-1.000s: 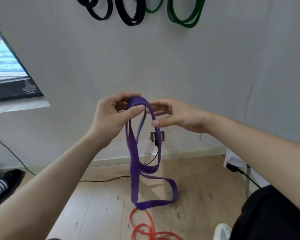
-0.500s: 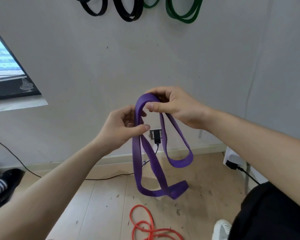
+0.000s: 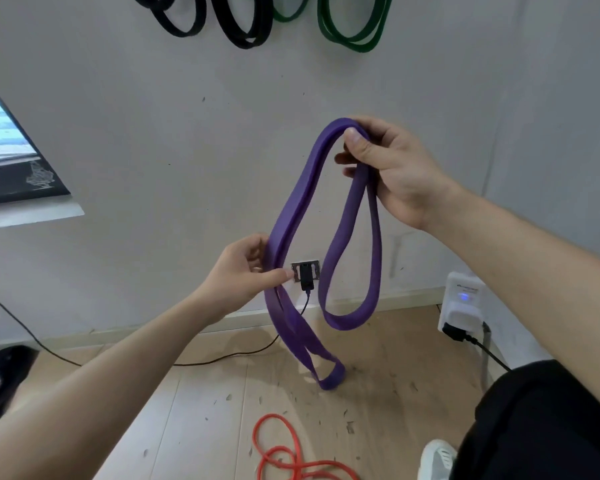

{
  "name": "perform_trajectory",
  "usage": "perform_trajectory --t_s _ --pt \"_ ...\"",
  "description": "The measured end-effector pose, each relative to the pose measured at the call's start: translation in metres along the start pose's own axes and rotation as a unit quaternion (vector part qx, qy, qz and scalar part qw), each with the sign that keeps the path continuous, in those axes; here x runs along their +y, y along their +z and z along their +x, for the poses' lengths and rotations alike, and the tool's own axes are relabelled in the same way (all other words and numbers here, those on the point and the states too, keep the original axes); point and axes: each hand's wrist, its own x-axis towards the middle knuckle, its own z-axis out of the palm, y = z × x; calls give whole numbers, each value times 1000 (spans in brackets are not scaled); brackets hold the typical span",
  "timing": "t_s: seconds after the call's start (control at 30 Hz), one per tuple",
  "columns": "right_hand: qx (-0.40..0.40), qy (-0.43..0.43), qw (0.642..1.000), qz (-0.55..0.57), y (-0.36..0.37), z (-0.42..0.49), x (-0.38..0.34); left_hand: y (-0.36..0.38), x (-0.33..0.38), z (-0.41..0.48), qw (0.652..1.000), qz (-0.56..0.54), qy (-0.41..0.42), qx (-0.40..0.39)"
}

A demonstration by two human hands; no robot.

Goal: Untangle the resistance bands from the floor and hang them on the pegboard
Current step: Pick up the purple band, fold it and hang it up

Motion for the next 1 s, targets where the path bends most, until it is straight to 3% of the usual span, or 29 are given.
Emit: perform_trajectory --t_s 0.2,0.43,0.53,0.63,0.7,0.77,0.83,0.93,1.0 --pt "1 48 997 -62 -20 1 14 -13 -2 -3 999 -24 -2 44" --pt "-91 64 972 -208 -39 -3 31 -24 11 -6 990 -76 18 114" --pt "-181 123 916 -336 -43 -6 40 -26 22 -7 988 -86 42 124" --pt "-292 192 821 -452 -40 -11 51 -23 31 -8 988 -87 56 112" --pt "-346 229 769 -486 -34 -17 58 -20 33 -8 991 -78 56 89" --pt "-376 240 744 -498 -28 -21 65 -16 31 -7 994 -78 47 62" --pt "-372 236 768 -465 -19 -23 68 -13 28 -6 996 -67 37 44" --pt "-322 209 870 -308 -1 -24 67 -9 24 -7 999 -19 40 16" --pt "-308 174 903 -245 13 -27 64 -8 23 -8 999 -5 42 5"
